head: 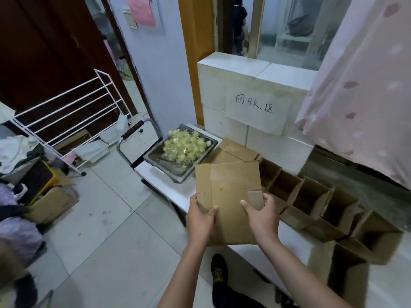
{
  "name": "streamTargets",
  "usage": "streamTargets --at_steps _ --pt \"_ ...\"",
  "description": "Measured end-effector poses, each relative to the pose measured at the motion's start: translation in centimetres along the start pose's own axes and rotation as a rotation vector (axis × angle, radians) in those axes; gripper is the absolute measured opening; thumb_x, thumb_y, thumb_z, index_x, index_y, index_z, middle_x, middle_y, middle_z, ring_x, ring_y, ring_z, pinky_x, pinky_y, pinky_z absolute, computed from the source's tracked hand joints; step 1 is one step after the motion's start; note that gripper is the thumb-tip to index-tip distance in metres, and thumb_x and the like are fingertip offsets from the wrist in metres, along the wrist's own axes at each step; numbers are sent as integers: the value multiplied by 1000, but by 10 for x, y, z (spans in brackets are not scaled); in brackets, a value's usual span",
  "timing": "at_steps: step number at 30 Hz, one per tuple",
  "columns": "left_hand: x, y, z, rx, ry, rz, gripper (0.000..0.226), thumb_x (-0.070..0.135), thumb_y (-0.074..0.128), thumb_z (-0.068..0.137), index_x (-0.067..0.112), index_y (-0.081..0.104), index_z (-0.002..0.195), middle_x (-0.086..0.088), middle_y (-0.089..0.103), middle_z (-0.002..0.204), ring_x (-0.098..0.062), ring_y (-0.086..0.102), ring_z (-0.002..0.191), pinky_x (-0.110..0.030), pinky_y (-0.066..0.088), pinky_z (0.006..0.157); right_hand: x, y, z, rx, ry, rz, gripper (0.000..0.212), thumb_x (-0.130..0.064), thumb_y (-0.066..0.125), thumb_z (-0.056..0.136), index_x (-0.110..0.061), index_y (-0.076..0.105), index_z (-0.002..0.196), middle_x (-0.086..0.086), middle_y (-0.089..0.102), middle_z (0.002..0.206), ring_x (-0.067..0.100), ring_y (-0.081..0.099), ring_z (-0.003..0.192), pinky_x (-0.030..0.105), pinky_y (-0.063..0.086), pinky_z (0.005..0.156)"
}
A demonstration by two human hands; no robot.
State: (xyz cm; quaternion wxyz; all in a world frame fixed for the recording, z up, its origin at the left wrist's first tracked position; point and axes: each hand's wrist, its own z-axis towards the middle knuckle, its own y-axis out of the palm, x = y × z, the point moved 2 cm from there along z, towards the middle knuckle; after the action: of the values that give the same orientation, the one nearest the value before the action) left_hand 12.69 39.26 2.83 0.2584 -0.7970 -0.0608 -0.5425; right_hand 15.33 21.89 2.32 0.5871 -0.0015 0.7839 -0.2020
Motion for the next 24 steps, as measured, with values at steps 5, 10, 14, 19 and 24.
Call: streamTargets --at_steps 5,10,14,19,24 --pt "25 -7 86 -19 -11 88 53 24 78 85 32 50 129 16 60 104 -12 58 97 -28 44 81 -26 56 55 43 66 -2 57 -33 81 80 -20 51 128 -2 59 116 19 56 105 33 48 87" --pt "48 -3 154 -62 -1 115 51 25 76 86 33 48 127 20 58 103 -6 56 91 -25 43 75 -50 94 106 72 118 2 59 -31 82 80 -17 52 130 2 63 119 23 59 107 42 51 95" --pt "64 3 189 -118 14 118 49 25 77 86 39 43 119 31 52 96 3 54 86 -22 42 71 -66 108 129 133 147 -16 63 -31 82 80 -16 51 133 5 64 122 25 62 109 39 52 94" --pt "69 21 232 -264 21 120 50 25 76 86 29 46 125 7 63 116 -18 61 106 -41 51 95 -72 118 155 228 194 -29 59 -30 84 78 -17 54 127 3 64 115 24 61 103 31 48 85" --pt "75 29 268 -390 68 167 42 19 78 84 25 50 114 7 64 107 -25 64 107 -34 50 90 -77 132 158 354 239 -17 53 -28 83 79 -17 55 123 0 65 111 19 60 96 29 45 81"
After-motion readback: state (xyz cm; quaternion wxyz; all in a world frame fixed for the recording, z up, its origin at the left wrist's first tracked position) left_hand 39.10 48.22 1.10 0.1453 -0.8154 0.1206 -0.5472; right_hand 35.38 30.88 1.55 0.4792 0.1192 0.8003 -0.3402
